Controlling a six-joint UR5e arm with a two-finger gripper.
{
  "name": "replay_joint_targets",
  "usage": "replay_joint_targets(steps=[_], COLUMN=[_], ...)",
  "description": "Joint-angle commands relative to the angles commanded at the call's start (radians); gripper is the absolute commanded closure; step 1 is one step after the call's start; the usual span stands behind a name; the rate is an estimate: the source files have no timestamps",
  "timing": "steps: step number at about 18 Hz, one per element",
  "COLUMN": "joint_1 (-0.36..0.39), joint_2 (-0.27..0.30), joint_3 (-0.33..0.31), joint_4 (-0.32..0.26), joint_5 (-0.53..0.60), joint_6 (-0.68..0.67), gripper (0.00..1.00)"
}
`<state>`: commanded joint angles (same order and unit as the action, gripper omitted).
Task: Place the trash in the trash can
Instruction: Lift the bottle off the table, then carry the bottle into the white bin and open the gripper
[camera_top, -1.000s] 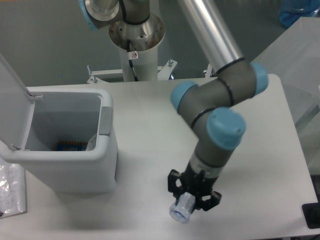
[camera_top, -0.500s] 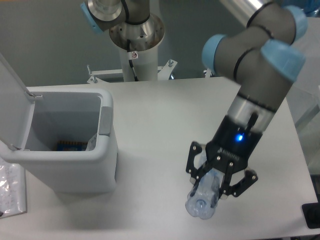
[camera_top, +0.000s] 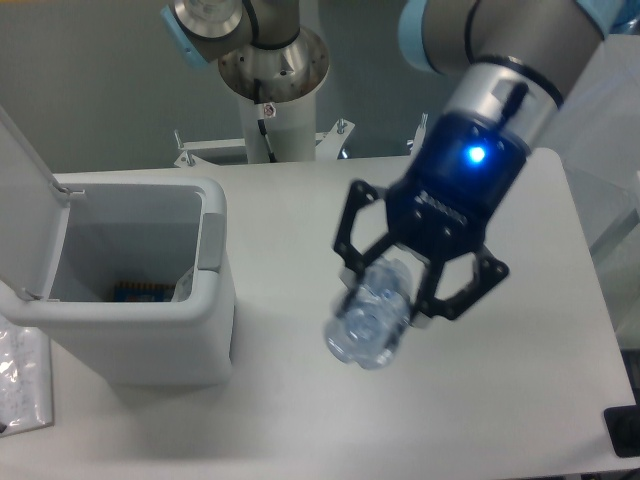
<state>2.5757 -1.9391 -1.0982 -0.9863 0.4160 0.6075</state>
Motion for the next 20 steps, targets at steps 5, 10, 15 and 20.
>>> replay_joint_targets(steps=[5, 10, 15, 20], joint_1=[-0.098, -0.175, -0.219, -0.247], joint_2=[0.061, 0.081, 0.086, 0.117], joint_3=[-0.077, -0.167, -0.258, -0.327], joint_4=[0.006, 0.057, 0.1, 0.107], joint_5=[-0.014, -0.013, -0.011, -0.005], joint_6=[0.008, 0.008, 0.037, 0.044], gripper=[0.49, 0.48, 0.48, 0.4])
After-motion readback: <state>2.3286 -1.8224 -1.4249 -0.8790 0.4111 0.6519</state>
